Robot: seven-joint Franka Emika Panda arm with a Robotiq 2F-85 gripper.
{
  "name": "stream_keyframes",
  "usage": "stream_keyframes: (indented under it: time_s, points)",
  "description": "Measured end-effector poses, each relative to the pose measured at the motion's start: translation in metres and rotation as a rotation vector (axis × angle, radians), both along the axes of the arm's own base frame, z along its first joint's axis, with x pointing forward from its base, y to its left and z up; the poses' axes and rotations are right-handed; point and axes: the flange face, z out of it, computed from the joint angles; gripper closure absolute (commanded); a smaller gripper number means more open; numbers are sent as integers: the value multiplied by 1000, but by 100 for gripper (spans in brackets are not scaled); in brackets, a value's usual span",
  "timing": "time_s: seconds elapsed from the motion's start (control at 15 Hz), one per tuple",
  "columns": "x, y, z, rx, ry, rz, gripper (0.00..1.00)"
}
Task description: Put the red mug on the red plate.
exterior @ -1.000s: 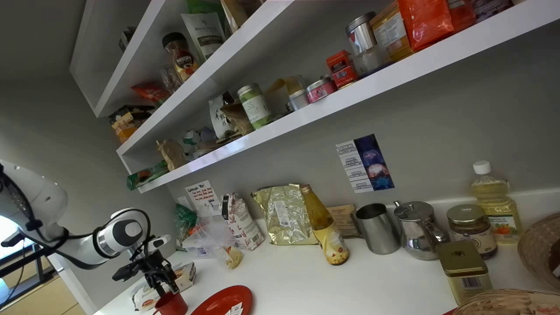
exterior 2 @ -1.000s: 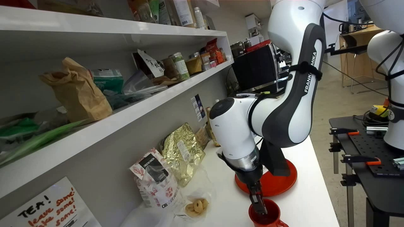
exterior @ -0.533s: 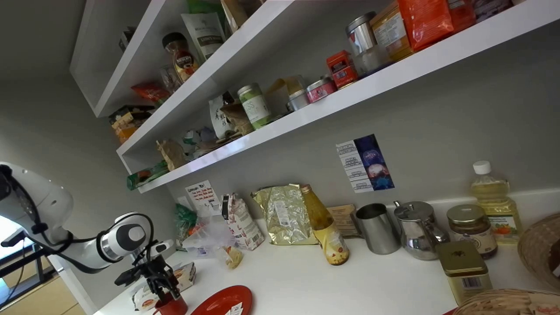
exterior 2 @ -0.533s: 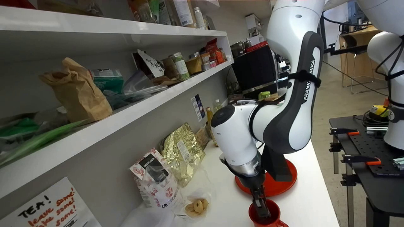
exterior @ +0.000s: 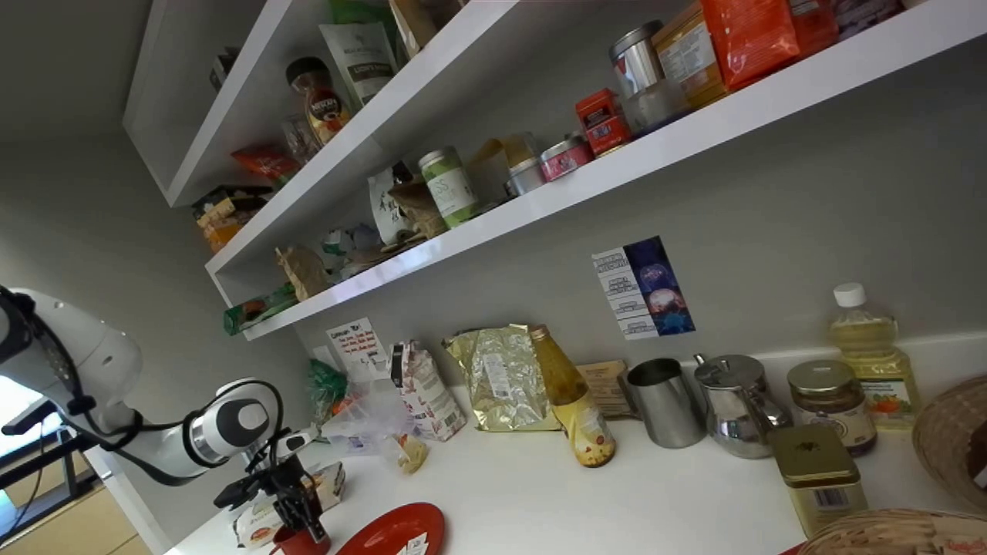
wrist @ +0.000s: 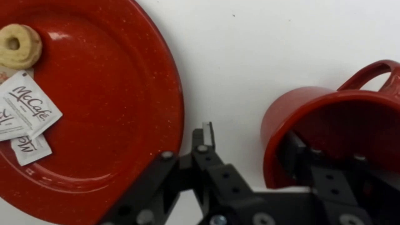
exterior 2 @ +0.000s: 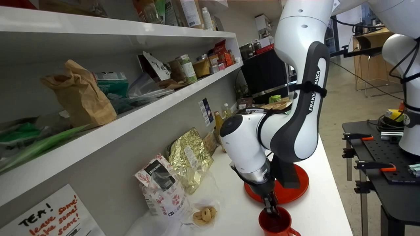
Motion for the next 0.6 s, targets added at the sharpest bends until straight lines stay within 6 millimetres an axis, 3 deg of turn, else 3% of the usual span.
stream_keyframes:
  time_s: [0.2,0.6]
  points:
    - [4,-7,-2,-5,1,-10,99]
    - [14,-19,1,-2,-6,-35,98]
